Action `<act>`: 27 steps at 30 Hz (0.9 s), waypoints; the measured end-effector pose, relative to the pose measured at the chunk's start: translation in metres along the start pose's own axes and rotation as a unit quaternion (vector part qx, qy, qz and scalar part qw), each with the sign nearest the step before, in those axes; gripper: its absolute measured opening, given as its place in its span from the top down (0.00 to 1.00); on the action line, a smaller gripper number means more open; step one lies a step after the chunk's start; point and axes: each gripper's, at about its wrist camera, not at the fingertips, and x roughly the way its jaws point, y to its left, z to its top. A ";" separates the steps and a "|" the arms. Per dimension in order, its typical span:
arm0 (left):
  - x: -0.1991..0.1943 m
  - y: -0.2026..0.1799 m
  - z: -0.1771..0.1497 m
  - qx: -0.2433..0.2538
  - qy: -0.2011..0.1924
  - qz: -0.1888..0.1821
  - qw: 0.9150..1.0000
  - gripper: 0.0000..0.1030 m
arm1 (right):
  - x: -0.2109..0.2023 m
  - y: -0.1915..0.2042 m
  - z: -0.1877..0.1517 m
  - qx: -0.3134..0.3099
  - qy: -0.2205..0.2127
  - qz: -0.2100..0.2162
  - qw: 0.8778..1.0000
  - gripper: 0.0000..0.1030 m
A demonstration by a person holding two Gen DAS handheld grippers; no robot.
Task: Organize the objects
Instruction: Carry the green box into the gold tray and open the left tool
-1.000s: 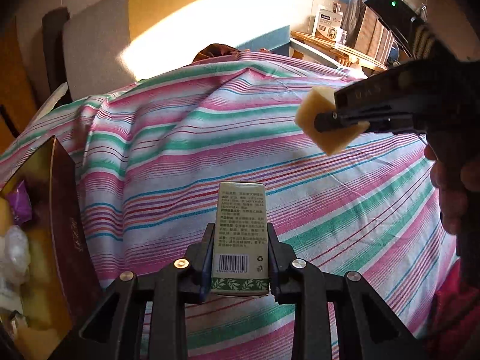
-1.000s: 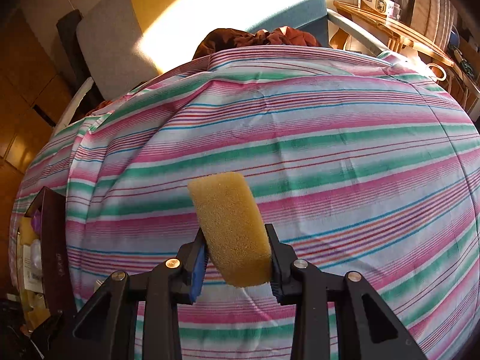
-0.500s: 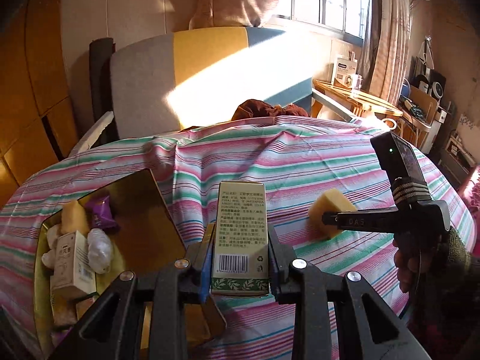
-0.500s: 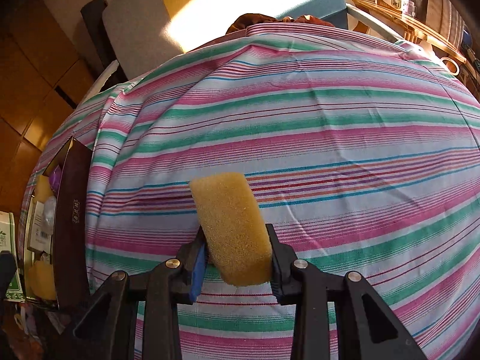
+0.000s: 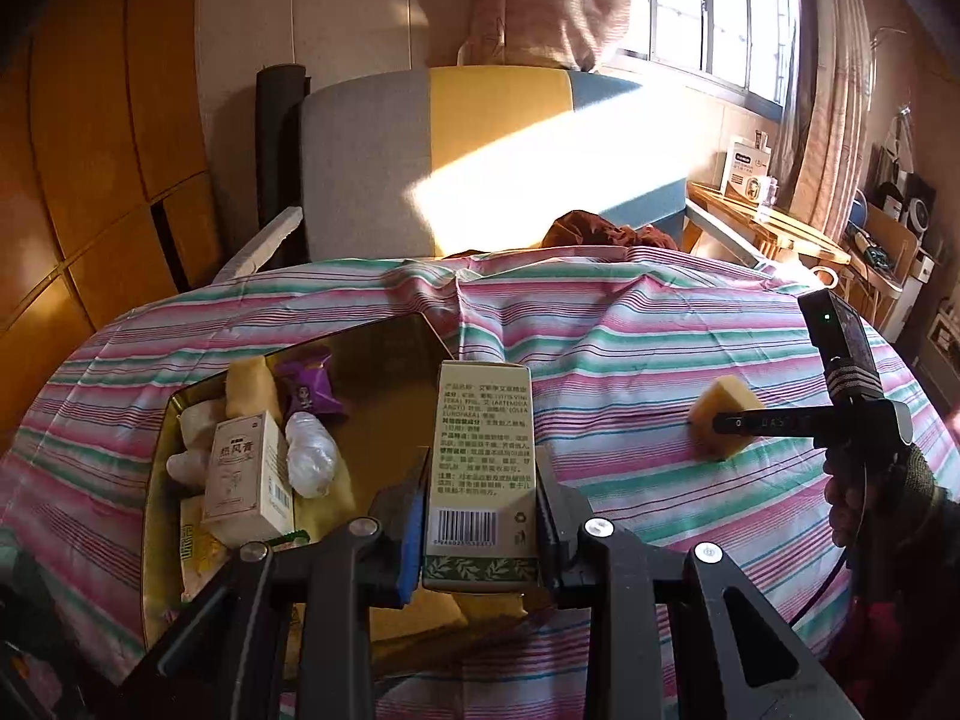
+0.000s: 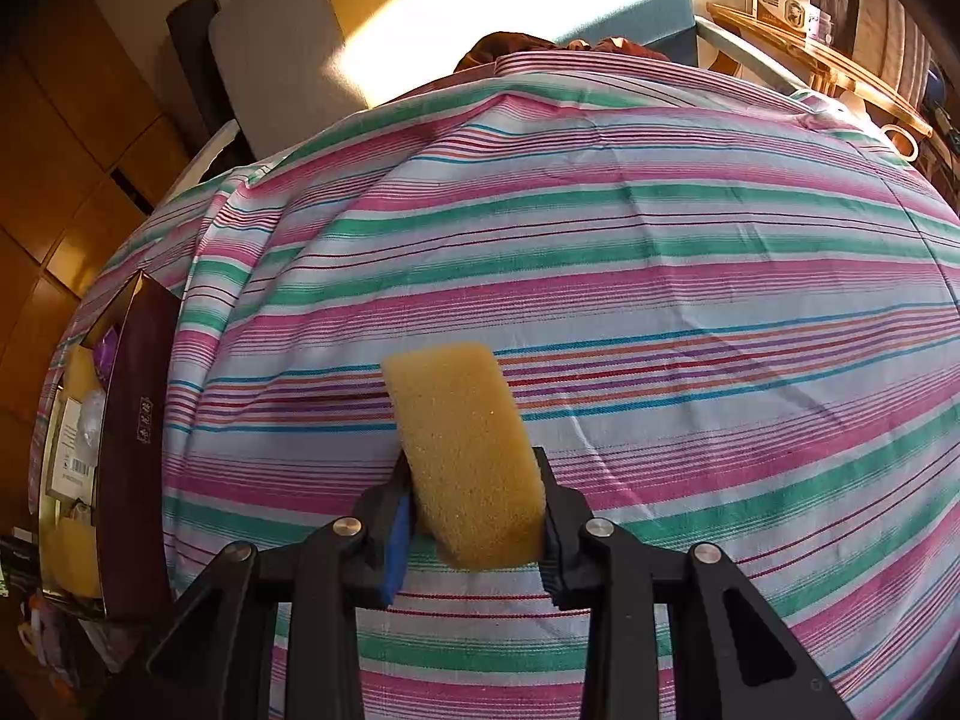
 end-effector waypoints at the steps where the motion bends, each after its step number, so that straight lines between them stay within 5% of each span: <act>1: 0.000 0.003 -0.001 -0.003 0.001 0.004 1.000 0.70 | 0.000 0.000 0.000 -0.001 0.000 -0.001 1.000 0.68; 10: -0.004 0.031 -0.008 -0.022 0.005 0.028 0.999 0.70 | 0.003 0.003 -0.001 -0.013 0.003 -0.011 1.000 0.68; 20: 0.005 0.108 -0.003 -0.115 0.025 0.056 0.991 0.70 | 0.002 0.007 0.000 -0.017 0.003 -0.018 1.000 0.68; 27: 0.032 0.105 0.019 -0.105 0.026 0.071 0.992 0.70 | 0.003 0.008 0.000 -0.019 0.003 -0.021 1.000 0.68</act>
